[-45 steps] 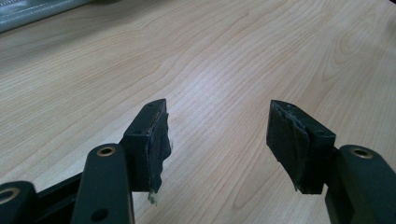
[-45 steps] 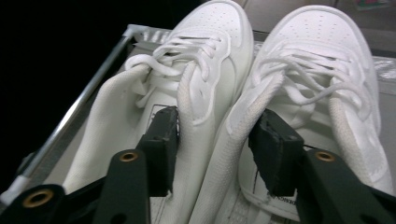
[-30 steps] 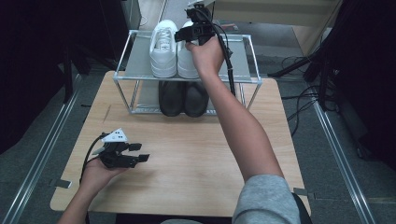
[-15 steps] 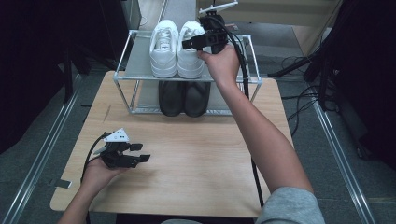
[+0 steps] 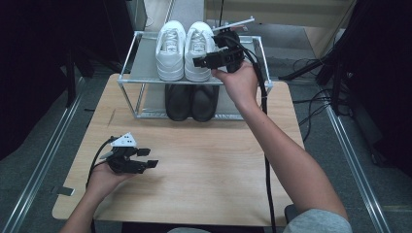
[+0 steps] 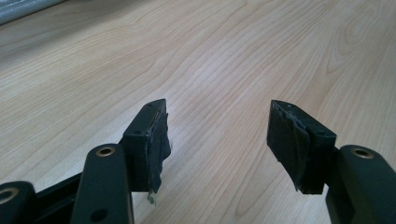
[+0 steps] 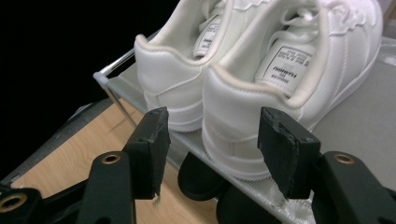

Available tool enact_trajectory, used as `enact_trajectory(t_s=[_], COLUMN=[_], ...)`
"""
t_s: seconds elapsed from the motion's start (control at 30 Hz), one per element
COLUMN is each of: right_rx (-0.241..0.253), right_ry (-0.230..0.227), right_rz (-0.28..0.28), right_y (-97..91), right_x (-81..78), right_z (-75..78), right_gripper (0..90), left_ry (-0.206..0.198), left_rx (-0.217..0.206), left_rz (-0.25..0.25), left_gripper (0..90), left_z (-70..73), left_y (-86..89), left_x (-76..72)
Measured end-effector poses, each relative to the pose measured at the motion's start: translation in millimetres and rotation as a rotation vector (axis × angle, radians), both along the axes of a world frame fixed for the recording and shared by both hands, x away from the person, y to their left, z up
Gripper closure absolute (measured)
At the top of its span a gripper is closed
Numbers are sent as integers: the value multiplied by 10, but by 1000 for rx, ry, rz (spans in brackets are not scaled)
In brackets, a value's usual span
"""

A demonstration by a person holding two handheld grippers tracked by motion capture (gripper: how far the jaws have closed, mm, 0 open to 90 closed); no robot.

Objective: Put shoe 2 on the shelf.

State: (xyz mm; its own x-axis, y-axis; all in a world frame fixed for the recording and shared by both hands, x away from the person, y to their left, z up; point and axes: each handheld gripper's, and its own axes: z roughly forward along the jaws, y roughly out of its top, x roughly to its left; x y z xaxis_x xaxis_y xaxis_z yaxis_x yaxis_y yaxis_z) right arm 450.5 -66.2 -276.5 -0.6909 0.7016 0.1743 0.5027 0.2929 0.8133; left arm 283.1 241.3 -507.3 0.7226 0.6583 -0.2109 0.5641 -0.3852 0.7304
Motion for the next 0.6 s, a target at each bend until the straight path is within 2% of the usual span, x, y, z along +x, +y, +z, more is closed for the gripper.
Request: enact_trajectory(t_s=[0.2, 0.3, 0.6], right_rx=[6, -16, 8], right_ry=[7, 2, 24], right_rz=[34, 48, 75], right_y=[-54, -66, -187], right_x=[-141, -211, -362], right_z=[-147, -260, -551], right_gripper=[433, 424, 412], left_ry=[1, -7, -8], left_rx=[2, -1, 4], left_rz=[-11, -23, -27], left_gripper=[387, 386, 386], left_z=[-1, 11, 8], left_y=[-32, -50, -85], left_x=[47, 64, 97])
